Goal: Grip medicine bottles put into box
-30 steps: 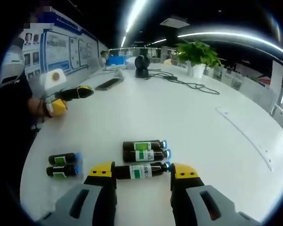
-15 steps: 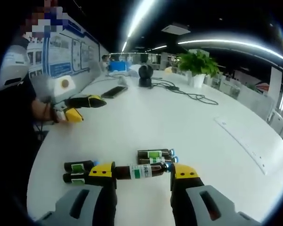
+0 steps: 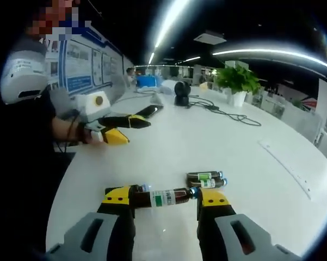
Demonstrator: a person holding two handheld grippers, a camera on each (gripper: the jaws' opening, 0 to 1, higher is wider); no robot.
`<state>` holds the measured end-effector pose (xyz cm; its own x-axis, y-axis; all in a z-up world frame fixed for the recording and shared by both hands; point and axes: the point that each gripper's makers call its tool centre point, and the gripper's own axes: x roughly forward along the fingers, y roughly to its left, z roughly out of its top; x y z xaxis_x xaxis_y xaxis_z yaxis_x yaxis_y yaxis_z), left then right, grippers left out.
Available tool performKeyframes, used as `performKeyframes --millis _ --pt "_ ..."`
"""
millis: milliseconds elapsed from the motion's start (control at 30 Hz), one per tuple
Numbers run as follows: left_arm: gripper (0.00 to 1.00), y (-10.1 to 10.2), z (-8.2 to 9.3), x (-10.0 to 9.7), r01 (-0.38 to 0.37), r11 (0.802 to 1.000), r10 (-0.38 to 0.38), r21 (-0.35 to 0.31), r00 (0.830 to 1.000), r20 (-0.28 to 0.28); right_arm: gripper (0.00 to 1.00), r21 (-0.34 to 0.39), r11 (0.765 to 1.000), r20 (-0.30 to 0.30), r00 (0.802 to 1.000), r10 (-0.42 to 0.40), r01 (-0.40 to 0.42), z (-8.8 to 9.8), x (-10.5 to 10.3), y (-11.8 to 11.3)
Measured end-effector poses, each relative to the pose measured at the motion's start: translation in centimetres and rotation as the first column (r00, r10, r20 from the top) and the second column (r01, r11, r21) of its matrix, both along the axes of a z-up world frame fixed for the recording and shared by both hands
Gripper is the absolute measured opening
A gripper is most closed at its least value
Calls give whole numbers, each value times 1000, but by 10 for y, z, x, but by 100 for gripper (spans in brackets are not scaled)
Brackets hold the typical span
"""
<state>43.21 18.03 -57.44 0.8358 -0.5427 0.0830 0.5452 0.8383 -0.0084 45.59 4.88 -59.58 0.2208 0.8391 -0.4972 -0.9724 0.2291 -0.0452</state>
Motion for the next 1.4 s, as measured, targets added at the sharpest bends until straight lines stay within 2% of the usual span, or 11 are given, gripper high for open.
performKeyframes --millis 333,400,533,833,1400 --pt "36 -1 0 0 2 1000 -2 2 1000 2 41 10 998 -16 998 54 -54 -12 -31 -1" --pt "36 -1 -1 0 2 1000 -2 3 1000 2 41 -7 996 2 996 90 -90 -18 -39 0" --pt "36 -2 -2 -1 3 1000 -3 12 1000 3 41 -5 994 -7 994 109 -109 -22 -46 1" --pt "36 -1 -2 -1 2 1000 -2 19 1000 0 41 -13 992 -12 992 124 -124 -29 -48 2" --pt "36 -3 -3 -1 5 1000 -5 24 1000 -1 42 14 994 -34 993 109 -109 -27 -49 6"
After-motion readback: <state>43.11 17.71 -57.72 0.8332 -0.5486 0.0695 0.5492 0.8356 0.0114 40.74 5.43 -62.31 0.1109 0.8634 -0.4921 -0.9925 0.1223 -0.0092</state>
